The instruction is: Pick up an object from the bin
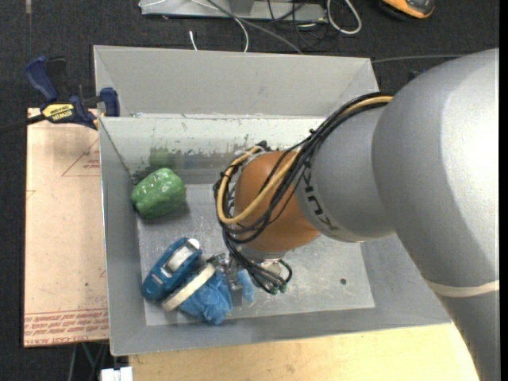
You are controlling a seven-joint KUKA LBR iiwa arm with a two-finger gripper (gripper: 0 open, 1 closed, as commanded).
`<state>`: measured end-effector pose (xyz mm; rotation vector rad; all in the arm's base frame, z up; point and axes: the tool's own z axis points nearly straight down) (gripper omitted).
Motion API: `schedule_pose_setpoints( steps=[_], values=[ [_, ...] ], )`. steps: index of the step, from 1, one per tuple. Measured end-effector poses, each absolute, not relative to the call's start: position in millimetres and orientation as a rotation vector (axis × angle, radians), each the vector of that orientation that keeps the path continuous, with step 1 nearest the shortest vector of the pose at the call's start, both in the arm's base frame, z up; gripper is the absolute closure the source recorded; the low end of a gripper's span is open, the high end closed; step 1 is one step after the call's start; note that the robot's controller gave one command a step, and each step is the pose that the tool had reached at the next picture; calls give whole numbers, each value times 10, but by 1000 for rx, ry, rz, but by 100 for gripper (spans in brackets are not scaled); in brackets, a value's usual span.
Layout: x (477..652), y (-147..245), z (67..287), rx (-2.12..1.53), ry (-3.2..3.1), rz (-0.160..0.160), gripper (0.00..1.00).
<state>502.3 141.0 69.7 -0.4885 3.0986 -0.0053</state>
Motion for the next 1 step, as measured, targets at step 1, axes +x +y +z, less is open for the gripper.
schedule_pose_setpoints(
  steps=[1],
  values=[
    [4857,1417,707,-632,3066,-5,100]
  ],
)
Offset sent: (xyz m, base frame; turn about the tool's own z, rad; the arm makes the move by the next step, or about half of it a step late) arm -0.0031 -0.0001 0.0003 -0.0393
